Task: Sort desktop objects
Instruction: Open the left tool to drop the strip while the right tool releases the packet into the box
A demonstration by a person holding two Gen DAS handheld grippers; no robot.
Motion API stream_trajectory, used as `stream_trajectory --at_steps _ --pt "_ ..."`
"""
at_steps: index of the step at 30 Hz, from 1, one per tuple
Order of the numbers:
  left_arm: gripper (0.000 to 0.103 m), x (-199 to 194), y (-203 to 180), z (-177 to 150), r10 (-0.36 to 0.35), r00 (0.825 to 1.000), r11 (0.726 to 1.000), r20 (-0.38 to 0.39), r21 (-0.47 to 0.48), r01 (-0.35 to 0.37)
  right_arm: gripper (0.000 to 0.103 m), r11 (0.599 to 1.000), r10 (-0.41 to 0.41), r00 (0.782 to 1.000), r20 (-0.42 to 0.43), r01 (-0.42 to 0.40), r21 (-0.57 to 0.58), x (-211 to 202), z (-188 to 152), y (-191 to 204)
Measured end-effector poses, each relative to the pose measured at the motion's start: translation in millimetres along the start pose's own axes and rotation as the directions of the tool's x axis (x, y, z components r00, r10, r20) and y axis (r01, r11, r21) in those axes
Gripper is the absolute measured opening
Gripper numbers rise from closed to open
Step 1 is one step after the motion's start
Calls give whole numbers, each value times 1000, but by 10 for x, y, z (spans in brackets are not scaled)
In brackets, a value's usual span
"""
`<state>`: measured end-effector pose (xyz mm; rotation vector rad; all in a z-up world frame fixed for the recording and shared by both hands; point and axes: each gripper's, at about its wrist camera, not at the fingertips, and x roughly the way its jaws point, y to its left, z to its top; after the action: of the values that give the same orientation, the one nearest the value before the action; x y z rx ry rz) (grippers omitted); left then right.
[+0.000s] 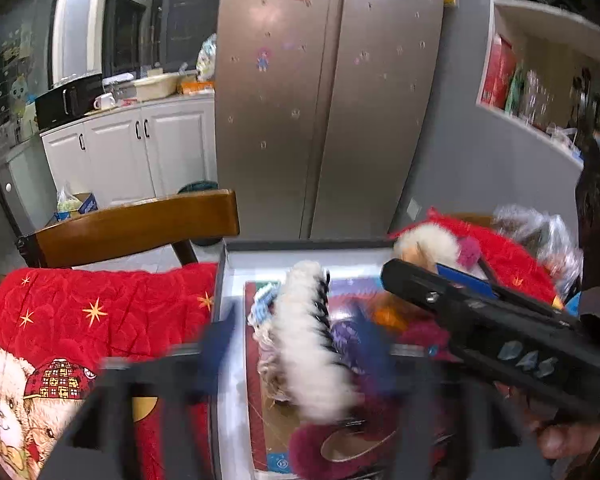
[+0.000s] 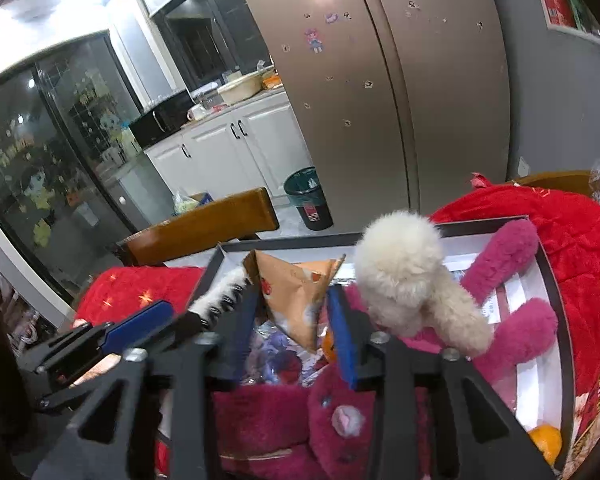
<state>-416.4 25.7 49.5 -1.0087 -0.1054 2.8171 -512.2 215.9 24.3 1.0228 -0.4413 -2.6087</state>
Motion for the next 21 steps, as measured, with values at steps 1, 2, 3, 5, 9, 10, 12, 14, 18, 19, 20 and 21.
stream_trajectory --at_steps 1,2,3,5,9,10,12,14,18,19,20,21 --pt "101 -33 32 -1 2 1000 1000 14 -12 -2 71 1000 5 1000 19 -5 20 -52 15 -16" --pt "103 -61 67 11 21 999 999 25 -28 -21 82 1000 0 999 42 -1 30 -103 30 -28" --pt "103 -77 95 28 29 999 999 27 -30 -29 92 1000 -7 998 62 6 26 -153 44 -22" --pt "103 -92 119 57 52 998 999 27 -14 -52 103 1000 -24 997 72 24 5 -194 70 4" --pt "103 -108 188 79 92 995 995 35 -29 -91 103 999 -48 994 94 48 -3 -232 78 54" --pt "103 -95 209 90 94 995 995 23 -37 -93 103 999 -44 995 95 45 0 -243 88 57" --pt "103 -69 223 94 95 995 995 2 -32 -95 103 999 -39 995 92 39 10 -248 89 59" --pt "103 -69 230 86 107 994 994 6 -34 -107 103 999 -39 995 94 38 11 -256 82 63" --pt "103 -87 238 70 96 995 995 11 -41 -96 103 999 -44 994 97 44 0 -302 85 43" --pt "103 -94 232 69 98 995 995 13 -38 -97 103 999 -46 994 97 46 -3 -307 85 49" --pt "103 -106 226 67 102 995 994 18 -36 -101 103 999 -45 994 99 46 -5 -304 86 54" --pt "103 -120 221 66 98 995 995 22 -39 -97 103 999 -44 994 101 45 -6 -304 82 52"
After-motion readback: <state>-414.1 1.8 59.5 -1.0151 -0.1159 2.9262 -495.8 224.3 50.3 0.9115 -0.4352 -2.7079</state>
